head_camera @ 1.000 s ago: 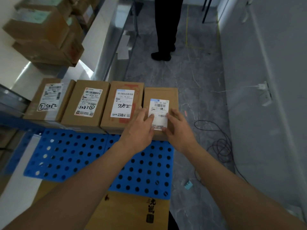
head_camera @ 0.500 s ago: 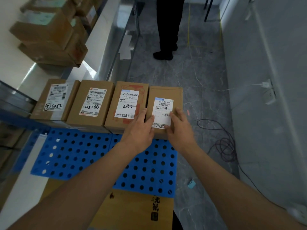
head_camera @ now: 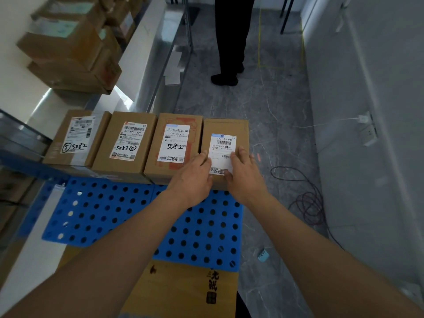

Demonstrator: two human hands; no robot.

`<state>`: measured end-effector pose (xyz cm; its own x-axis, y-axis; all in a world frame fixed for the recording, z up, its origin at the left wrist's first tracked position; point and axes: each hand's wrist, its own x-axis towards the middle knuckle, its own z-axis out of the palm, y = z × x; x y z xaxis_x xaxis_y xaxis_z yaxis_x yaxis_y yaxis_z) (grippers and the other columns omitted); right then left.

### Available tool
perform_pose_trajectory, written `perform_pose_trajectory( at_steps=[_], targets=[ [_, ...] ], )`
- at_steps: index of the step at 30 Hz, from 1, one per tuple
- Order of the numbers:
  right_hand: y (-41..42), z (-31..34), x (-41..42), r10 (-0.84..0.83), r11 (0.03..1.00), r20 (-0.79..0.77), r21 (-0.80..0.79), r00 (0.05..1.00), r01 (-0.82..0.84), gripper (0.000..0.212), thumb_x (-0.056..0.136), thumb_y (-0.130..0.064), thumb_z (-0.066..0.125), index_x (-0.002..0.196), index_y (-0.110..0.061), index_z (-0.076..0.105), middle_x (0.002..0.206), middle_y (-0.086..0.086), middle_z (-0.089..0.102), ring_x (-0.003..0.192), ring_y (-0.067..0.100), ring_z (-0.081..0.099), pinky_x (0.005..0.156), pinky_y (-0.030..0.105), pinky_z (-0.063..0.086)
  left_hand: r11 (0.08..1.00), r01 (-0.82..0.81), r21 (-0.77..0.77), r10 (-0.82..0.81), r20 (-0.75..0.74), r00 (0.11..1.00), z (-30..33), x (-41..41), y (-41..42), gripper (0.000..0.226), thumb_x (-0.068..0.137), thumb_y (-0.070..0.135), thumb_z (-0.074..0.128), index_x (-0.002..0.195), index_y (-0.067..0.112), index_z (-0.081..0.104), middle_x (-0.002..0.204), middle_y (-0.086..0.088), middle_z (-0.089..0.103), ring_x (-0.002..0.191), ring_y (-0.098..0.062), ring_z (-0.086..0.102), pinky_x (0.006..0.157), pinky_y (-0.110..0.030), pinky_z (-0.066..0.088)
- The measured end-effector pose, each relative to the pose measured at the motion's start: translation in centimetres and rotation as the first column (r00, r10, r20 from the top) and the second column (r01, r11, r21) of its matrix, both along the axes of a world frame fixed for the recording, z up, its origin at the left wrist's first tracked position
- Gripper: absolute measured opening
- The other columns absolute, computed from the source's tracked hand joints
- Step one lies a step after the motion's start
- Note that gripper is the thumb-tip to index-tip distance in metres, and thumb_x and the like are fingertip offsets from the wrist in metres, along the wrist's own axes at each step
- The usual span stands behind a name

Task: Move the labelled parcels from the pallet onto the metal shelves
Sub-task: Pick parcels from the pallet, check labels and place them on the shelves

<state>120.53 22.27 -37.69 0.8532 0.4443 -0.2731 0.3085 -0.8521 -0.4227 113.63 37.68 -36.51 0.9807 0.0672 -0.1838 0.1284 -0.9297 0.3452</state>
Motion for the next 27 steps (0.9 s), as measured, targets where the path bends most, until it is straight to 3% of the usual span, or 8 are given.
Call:
perform_pose_trajectory(
  at_steps=[6,9,13,17,22,25,27],
  targets=[
    [0.3,1.0,-0.1,0.064,0.998,0.028,0.002,0.998,-0.064,0.069,0.101,-0.026,0.056,0.159,-0.014,0.021,0.166,0.013,0.013,0.154,0.037,0.005,0.122,0.053,0.026,1.000,0.001,0.004,-0.001,0.012,1.000,1.1,0.5,-0.2,0.056,0.103,0.027,0.054,0.153,0.008,0.038,0.165,-0.008,0.027,0.151,-0.021,0.028,0.122,-0.038,0.032],
    [0.6,2.1,-0.2,0.081,0.996,0.053,0.020,0.995,-0.082,0.065,0.101,-0.025,0.054,0.158,-0.015,0.025,0.167,0.013,0.016,0.154,0.034,0.012,0.120,0.052,0.031,1.000,-0.012,0.024,0.012,0.010,1.000,1.7,0.7,0.2,0.052,0.102,0.031,0.054,0.149,0.010,0.045,0.158,-0.007,0.037,0.143,-0.023,0.040,0.116,-0.043,0.041],
    [0.7,4.4,-0.5,0.120,0.992,0.107,0.022,0.987,-0.123,0.054,0.104,-0.029,0.048,0.155,-0.018,0.033,0.164,0.009,0.027,0.146,0.032,0.032,0.112,0.048,0.040,0.998,-0.042,0.046,0.040,0.046,0.998,3.4,-0.1,0.7,0.034,0.100,0.031,0.052,0.127,0.011,0.059,0.131,-0.004,0.053,0.116,-0.020,0.053,0.098,-0.041,0.052],
    [1.0,7.0,-1.2,0.183,0.982,0.152,0.028,0.971,-0.189,0.047,0.104,-0.031,0.046,0.149,-0.017,0.043,0.162,0.008,0.032,0.139,0.030,0.042,0.103,0.044,0.044,0.994,-0.091,0.061,0.087,0.071,0.994,6.0,-1.6,1.1,0.015,0.098,0.030,0.049,0.100,0.017,0.056,0.106,0.005,0.053,0.096,-0.015,0.052,0.087,-0.042,0.053],
    [1.4,10.7,-2.5,0.256,0.962,0.232,0.034,0.938,-0.271,0.034,0.104,-0.031,0.045,0.132,-0.017,0.057,0.134,0.003,0.055,0.115,0.025,0.056,0.076,0.032,0.043,0.980,-0.191,0.060,0.185,0.093,0.978,9.4,-4.2,1.8,0.027,0.102,0.032,0.045,0.113,0.016,0.063,0.115,0.001,0.060,0.099,-0.017,0.057,0.088,-0.041,0.054],
    [1.9,12.4,-3.5,0.264,0.958,0.233,0.049,0.936,-0.283,0.034,0.103,-0.033,0.043,0.130,-0.019,0.059,0.127,0.001,0.056,0.106,0.025,0.060,0.071,0.034,0.043,0.972,-0.225,0.074,0.217,0.102,0.971,11.2,-6.1,2.1,0.035,0.104,0.035,0.044,0.127,0.013,0.060,0.124,0.000,0.058,0.106,-0.020,0.057,0.091,-0.042,0.053],
    [2.4,13.2,-4.5,0.286,0.952,0.260,0.030,0.922,-0.304,0.034,0.103,-0.036,0.043,0.125,-0.018,0.060,0.123,0.000,0.058,0.101,0.025,0.061,0.069,0.036,0.044,0.969,-0.233,0.087,0.222,0.117,0.968,12.2,-7.5,2.6,0.035,0.103,0.038,0.044,0.126,0.016,0.060,0.120,0.000,0.057,0.105,-0.020,0.057,0.089,-0.044,0.054]
  ],
)
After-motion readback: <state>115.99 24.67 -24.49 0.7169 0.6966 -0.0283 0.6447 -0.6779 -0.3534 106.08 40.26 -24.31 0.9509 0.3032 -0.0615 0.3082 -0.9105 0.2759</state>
